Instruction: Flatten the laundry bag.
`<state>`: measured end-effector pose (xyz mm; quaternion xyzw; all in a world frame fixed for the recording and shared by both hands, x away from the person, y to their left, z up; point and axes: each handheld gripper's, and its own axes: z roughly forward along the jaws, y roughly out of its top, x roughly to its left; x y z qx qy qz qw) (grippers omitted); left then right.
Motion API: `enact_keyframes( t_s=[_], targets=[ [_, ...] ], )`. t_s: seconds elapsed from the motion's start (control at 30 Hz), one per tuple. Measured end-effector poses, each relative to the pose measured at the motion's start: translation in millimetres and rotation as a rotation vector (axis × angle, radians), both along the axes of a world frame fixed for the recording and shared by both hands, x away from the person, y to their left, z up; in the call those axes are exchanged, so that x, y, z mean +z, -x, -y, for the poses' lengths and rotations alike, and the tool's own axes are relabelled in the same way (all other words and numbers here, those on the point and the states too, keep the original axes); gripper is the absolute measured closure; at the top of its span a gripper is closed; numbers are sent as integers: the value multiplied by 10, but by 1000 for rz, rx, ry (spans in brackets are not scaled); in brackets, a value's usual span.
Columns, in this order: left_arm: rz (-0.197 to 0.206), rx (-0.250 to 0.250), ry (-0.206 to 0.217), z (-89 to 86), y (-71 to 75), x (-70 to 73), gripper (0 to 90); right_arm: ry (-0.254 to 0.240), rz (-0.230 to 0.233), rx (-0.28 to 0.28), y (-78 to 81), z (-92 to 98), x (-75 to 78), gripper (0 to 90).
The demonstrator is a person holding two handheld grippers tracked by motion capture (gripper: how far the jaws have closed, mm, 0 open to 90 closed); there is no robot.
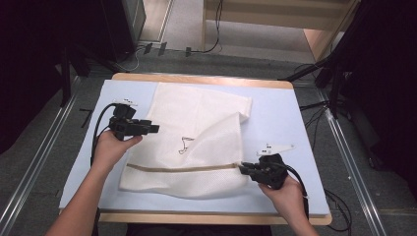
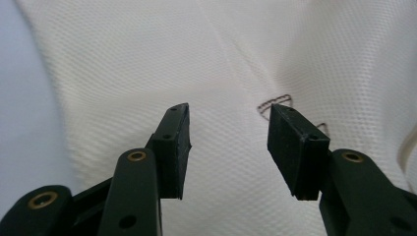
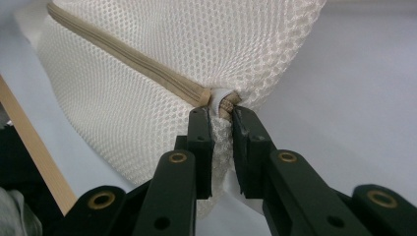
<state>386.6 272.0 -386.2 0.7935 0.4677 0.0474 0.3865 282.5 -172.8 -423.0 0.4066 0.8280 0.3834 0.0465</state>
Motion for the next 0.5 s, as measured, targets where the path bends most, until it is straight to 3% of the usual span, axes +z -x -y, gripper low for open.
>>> enact_keyframes(
  t_s=[0.07,0.33,0.4,0.5],
  targets=[
    [-1,35,-6,-74,-44,-33,504,6,-7,-11,35,78,-17,807],
    [-17,78,-54,-128,-213,-208,480,52,-47,-44,125,285,-117,775],
    [-26,78,-68,-129,-273,-271,480,55,-60,-47,131,305,-155,701],
    [-45,96,-71,-155,-342,-344,478,20,-19,-77,119,341,-134,562]
  ],
)
